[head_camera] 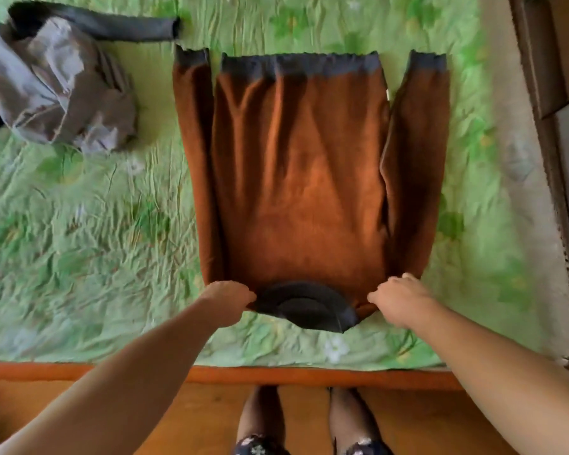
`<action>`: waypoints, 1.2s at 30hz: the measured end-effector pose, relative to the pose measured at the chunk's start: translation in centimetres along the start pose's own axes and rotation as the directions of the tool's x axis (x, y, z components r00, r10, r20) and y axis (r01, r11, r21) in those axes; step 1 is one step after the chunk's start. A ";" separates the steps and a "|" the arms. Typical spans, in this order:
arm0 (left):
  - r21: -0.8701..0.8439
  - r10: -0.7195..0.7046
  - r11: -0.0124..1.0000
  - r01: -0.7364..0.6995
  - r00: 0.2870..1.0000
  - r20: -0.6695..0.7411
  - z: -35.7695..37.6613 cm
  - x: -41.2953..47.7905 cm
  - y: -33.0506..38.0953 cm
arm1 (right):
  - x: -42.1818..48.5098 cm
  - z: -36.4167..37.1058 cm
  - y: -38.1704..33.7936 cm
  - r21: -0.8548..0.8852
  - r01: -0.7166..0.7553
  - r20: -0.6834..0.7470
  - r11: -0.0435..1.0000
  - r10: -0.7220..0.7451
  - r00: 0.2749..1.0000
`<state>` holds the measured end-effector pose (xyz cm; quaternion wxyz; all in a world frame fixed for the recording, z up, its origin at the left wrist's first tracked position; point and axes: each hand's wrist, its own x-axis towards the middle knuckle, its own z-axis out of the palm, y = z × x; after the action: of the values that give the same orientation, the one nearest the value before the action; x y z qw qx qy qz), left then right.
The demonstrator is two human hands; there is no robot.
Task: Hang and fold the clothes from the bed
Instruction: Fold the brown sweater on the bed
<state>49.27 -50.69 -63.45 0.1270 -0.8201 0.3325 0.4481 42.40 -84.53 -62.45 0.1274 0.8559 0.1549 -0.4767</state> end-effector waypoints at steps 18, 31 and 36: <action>0.035 -0.138 0.984 0.175 0.871 -0.471 -6.8 11.7 -7.8 | 13.0 -10.5 3.6 0.325 -0.034 -0.526 0.945 0.211 0.824; -0.086 -0.171 0.984 0.157 0.680 -0.713 -13.9 17.2 -15.6 | 19.7 -16.6 9.4 0.361 -0.085 -0.639 0.929 0.312 0.703; -0.657 -0.616 0.739 0.152 0.547 -0.567 -21.9 22.5 -23.1 | 25.8 -21.9 19.1 0.580 -0.194 -0.661 0.791 0.596 0.456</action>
<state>87.23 -54.23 -71.62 -0.1581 -0.9826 0.0166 0.0957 79.61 -90.37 -71.97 -0.0384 0.9919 -0.1213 0.0002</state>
